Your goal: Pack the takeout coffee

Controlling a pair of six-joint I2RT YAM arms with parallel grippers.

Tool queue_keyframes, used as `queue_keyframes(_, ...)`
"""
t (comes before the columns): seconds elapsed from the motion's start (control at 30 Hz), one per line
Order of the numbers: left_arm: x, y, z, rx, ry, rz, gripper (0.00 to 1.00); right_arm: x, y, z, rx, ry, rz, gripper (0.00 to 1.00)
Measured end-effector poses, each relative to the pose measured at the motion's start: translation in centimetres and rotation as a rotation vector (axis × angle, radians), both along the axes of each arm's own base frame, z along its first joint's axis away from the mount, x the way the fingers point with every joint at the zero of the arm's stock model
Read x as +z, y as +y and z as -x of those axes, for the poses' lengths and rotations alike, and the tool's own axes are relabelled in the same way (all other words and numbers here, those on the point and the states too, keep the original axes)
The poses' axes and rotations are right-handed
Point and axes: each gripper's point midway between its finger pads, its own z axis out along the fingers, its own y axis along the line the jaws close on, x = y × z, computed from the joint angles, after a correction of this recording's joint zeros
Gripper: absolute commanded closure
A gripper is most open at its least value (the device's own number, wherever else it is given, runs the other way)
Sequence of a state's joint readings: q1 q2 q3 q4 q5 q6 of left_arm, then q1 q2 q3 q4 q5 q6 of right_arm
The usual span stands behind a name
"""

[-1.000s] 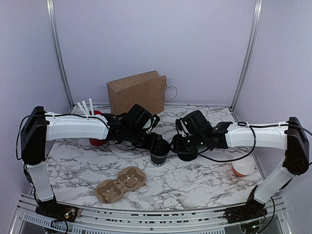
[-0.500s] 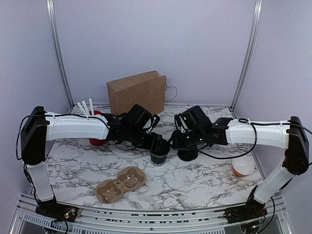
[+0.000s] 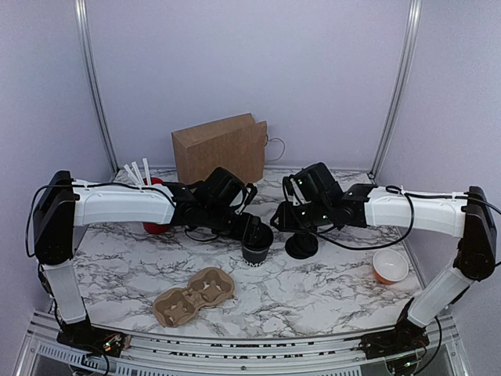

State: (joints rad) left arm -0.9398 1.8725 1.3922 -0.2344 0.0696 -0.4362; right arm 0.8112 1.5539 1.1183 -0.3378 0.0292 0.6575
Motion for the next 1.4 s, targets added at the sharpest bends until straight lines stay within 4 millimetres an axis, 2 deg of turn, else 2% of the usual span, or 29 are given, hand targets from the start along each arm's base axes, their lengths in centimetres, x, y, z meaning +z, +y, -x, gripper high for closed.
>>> queue_keyframes(0.2, 0.6, -0.3, -0.2, -0.001, -0.009, 0.011, 0.30, 0.0, -0.5, -0.6, -0.008, -0.004, 0.003, 0.64)
queue_keyframes(0.4, 1.5, -0.3, -0.9, 0.009, -0.023, 0.027, 0.29, 0.1, -0.2, -0.4, 0.017, -0.008, -0.003, 0.64)
queue_keyframes(0.8, 1.8, 0.6, -2.5, 0.046, -0.035, 0.026, 0.29, 0.0, 0.5, -0.7, 0.047, -0.004, -0.004, 0.64)
queue_keyframes(1.0, 2.2, 1.1, -3.3, 0.067, -0.049, 0.024, 0.30, -0.3, 0.2, -1.1, 0.048, 0.004, -0.008, 0.64)
queue_keyframes(1.17, 2.4, 1.4, -3.3, 0.070, -0.048, 0.019, 0.37, -0.1, 0.0, -1.6, 0.060, 0.011, -0.032, 0.65)
queue_keyframes(1.4, 2.7, 2.1, -2.8, 0.083, -0.034, 0.023, 0.45, 0.0, 0.5, -1.2, 0.108, 0.015, -0.055, 0.68)
